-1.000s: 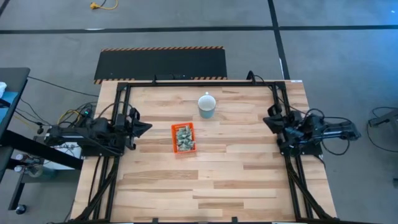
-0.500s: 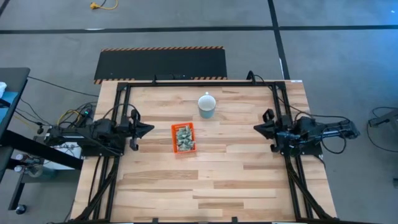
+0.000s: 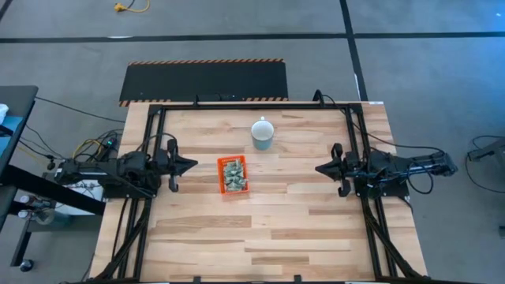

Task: Pick and place items into bin
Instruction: Return to Home Position

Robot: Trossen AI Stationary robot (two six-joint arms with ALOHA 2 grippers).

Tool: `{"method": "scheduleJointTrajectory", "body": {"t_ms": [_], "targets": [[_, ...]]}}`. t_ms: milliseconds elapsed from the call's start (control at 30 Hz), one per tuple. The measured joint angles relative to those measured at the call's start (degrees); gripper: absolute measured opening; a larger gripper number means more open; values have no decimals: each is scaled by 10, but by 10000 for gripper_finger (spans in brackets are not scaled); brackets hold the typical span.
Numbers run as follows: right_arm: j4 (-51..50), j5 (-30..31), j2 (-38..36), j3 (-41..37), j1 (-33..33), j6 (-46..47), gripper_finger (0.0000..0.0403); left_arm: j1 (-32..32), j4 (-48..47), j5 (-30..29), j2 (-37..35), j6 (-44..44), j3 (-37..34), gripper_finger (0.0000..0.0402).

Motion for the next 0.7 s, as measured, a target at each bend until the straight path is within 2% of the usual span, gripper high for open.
{"method": "scheduleJointTrajectory", "body": {"t_ms": [167,700], "targets": [[0,0,0,0,0,0,0,0,0,0,0,56,0,0],[0,0,0,0,0,0,0,0,-1,0,0,44,-1,0]]}}
